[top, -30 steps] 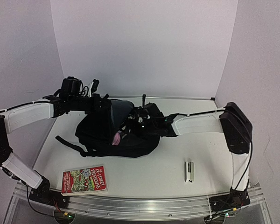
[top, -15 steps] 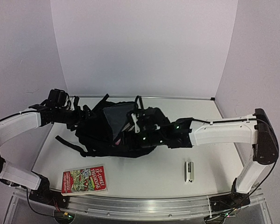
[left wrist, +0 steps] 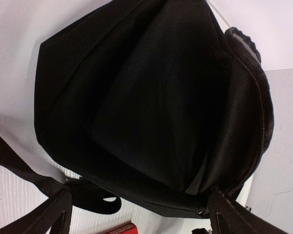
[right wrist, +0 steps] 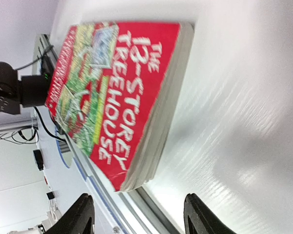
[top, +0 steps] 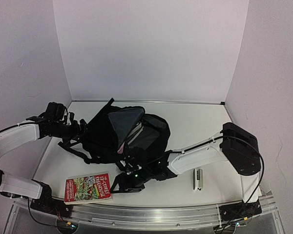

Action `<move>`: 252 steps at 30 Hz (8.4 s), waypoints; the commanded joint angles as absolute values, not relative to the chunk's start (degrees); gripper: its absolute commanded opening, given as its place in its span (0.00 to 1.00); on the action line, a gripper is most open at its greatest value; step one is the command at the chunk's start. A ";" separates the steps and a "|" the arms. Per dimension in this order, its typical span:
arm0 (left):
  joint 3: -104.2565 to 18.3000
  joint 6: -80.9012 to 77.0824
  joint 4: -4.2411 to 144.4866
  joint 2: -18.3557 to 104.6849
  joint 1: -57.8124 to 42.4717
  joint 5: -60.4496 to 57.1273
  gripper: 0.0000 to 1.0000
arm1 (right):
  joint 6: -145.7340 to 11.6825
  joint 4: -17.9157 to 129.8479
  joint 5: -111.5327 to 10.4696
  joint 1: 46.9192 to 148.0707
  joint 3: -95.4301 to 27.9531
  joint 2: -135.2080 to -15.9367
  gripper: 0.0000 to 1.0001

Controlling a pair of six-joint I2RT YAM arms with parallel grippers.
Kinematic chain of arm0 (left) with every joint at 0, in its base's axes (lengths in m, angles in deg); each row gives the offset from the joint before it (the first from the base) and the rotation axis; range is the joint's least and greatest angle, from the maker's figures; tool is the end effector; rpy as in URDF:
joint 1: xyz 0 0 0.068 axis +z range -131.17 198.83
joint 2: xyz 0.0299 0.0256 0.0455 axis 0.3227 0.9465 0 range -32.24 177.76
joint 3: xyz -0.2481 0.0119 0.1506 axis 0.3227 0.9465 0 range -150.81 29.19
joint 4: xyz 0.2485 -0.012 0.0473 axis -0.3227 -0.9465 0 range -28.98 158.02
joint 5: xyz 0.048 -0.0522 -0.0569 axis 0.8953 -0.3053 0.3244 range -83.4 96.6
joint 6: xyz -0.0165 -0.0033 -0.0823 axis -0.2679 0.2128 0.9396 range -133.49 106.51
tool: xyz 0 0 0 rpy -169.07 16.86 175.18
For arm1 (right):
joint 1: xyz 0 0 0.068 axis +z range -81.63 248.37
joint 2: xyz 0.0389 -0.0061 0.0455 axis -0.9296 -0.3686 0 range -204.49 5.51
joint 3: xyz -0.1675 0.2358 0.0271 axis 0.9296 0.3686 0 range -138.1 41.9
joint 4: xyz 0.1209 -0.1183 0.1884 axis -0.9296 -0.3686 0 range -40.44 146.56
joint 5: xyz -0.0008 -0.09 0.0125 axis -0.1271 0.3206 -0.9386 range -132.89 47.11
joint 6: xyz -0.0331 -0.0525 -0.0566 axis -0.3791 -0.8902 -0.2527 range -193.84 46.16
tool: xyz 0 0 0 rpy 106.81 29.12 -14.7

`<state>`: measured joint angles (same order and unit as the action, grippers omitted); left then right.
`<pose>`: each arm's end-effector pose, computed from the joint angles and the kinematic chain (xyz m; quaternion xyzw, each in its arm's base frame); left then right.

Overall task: Pack the student bag
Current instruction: Move the book to the center of the board, then pick up the book from the center of the board.

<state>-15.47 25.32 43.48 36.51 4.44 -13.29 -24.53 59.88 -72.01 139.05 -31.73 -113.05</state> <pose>0.2385 -0.0870 0.2273 -0.1352 0.9135 -0.3003 0.2387 0.1211 0.4533 0.1452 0.2649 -0.8484 -0.4582 0.0003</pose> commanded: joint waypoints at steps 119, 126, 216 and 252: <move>-1.27 28.03 62.61 46.75 -29.83 -16.25 0.60 | -8.89 71.28 -62.59 129.66 -4.79 -95.02 0.59; -2.66 27.91 63.00 49.75 -32.24 -15.99 0.51 | -7.01 75.55 -63.79 130.28 -4.85 -99.47 0.55; -14.26 31.48 83.40 24.99 -28.52 -8.28 0.00 | -23.18 86.61 -38.78 122.66 -7.07 -71.66 0.70; -29.68 16.53 57.21 37.83 -16.34 -22.29 0.65 | -37.23 76.24 -70.53 110.40 -12.06 -72.57 0.00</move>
